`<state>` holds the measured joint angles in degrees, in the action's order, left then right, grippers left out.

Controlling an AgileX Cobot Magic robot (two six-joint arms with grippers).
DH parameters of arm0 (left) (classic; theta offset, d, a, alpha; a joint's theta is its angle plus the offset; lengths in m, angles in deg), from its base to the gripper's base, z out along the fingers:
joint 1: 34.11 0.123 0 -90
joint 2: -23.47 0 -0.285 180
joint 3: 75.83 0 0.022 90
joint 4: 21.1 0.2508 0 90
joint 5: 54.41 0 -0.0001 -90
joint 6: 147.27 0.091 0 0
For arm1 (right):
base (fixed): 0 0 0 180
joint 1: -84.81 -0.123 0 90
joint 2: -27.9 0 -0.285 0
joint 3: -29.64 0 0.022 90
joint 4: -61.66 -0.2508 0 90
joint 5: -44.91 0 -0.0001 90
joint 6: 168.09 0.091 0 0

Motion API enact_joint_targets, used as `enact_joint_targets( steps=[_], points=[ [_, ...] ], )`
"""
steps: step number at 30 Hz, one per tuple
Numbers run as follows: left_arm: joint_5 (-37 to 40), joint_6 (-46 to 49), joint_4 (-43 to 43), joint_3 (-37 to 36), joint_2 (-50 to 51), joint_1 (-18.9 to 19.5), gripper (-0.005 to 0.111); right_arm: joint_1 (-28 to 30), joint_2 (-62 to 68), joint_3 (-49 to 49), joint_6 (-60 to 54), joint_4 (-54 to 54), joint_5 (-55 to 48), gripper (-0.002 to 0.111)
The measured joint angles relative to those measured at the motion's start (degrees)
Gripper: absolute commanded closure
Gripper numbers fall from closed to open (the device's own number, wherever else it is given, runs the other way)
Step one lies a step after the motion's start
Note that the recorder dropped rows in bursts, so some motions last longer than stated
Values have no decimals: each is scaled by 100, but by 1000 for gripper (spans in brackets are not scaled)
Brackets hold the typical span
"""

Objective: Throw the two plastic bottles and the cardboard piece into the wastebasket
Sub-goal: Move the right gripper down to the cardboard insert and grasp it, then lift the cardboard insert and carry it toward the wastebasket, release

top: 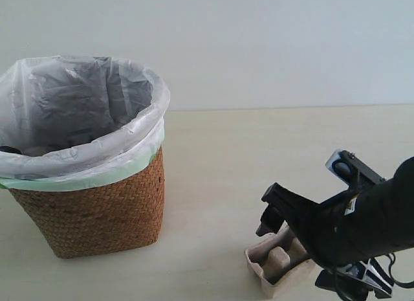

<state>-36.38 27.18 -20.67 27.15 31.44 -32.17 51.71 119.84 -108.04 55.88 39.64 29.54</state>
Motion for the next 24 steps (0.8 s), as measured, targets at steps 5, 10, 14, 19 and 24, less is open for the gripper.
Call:
enact_joint_targets(
  steps=[5,10,14,19,24],
  points=[
    [0,0,0,0,0,0,103,-3,137,0,22,0,274,21],
    [0,0,0,0,0,0,103,-3,273,0,88,0,484,21],
    [0,0,0,0,0,0,103,-3,475,0,111,0,592,21],
    [0,0,0,0,0,0,103,-3,648,0,111,-66,777,21],
    [0,0,0,0,0,0,103,-3,754,0,111,-66,949,21]
  ],
)
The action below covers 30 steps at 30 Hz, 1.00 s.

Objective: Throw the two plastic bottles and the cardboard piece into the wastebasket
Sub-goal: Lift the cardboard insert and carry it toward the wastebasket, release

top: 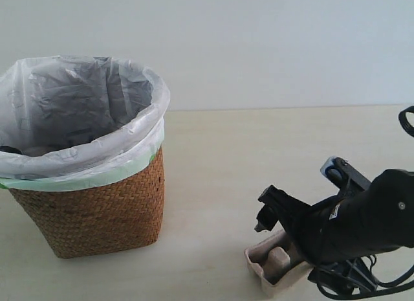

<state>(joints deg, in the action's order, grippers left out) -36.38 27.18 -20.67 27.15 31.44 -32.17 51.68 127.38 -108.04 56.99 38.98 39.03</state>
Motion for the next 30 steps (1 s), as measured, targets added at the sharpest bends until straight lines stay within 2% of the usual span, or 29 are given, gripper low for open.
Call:
enact_joint_targets(
  steps=[10,18,25,27,30],
  points=[
    [0,0,0,0,0,0,103,0,336,0,0,-15,206,22],
    [0,0,0,0,0,0,103,0,455,0,-10,-15,336,54],
    [0,0,0,0,0,0,103,0,478,0,-134,-15,391,55],
    [0,0,0,0,0,0,103,0,478,0,-172,-15,391,58],
    [0,0,0,0,0,0,103,0,478,0,-328,-15,414,79]
  ],
)
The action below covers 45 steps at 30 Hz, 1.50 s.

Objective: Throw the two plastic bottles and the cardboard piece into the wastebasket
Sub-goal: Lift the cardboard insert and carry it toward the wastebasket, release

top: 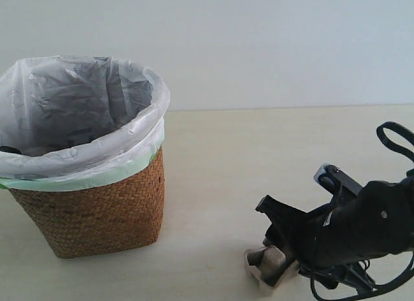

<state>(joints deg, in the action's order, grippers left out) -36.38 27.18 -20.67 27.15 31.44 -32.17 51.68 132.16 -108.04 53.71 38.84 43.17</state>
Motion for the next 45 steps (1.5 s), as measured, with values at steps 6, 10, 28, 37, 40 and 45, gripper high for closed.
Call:
enact_joint_targets(
  steps=[6,10,28,37,40,45],
  points=[
    [0,0,0,0,0,0,103,0,0,-237,-907,34,-83,108],
    [0,0,0,0,0,0,103,0,0,-687,-1595,96,-425,108],
    [0,0,0,0,0,0,103,1689,12,-3946,-3457,1784,-4285,108],
    [0,0,0,0,0,0,103,2041,12,-4867,-1680,4629,-5701,108],
    [0,0,0,0,0,0,103,2041,12,-4875,-1595,4688,-5628,108],
    [0,0,0,0,0,0,103,2041,12,-4880,-2233,3420,-4991,108]
  ],
)
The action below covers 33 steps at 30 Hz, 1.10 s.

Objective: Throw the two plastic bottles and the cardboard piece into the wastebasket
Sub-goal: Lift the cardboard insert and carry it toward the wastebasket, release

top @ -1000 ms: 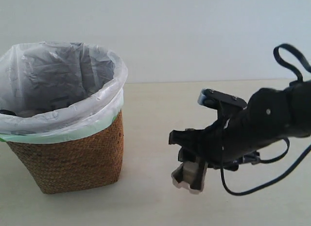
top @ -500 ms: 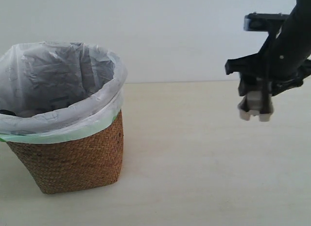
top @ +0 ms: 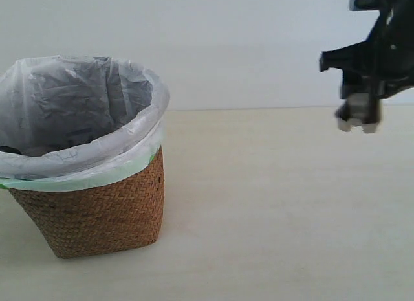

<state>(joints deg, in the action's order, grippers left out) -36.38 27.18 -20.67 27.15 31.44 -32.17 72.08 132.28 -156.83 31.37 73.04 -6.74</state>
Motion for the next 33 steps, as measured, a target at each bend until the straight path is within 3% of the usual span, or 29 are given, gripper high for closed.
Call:
enact_joint_targets(
  steps=[2,3,5,7,8,10,12,15,18,22,33],
  points=[
    [0,0,0,0,0,0,103,-166,23,-115,-1056,-1563,503,106],
    [0,0,0,0,0,0,103,-316,36,-243,-1700,-2736,682,95],
    [0,0,0,0,0,0,103,-817,84,-764,-3226,-5334,872,56],
    [0,0,0,0,0,0,103,-1182,108,-1207,-3920,-6933,973,14],
    [0,0,0,0,0,0,103,-1521,165,-1694,-4085,-7832,1180,16],
    [0,0,0,0,0,0,103,-1806,287,-2255,-3543,-7701,1442,30],
    [0,0,0,0,0,0,103,-1845,439,-2463,-2457,-6349,1461,36],
    [0,0,0,0,0,0,103,-1681,612,-2463,-1253,-4316,972,36],
    [0,0,0,0,0,0,103,-1412,612,-2463,-923,-3506,439,42],
    [0,0,0,0,0,0,103,-1087,612,-2463,-836,-2818,-341,110],
    [0,0,0,0,0,0,103,-994,439,-2463,-1029,-1997,-1402,108]
  ],
)
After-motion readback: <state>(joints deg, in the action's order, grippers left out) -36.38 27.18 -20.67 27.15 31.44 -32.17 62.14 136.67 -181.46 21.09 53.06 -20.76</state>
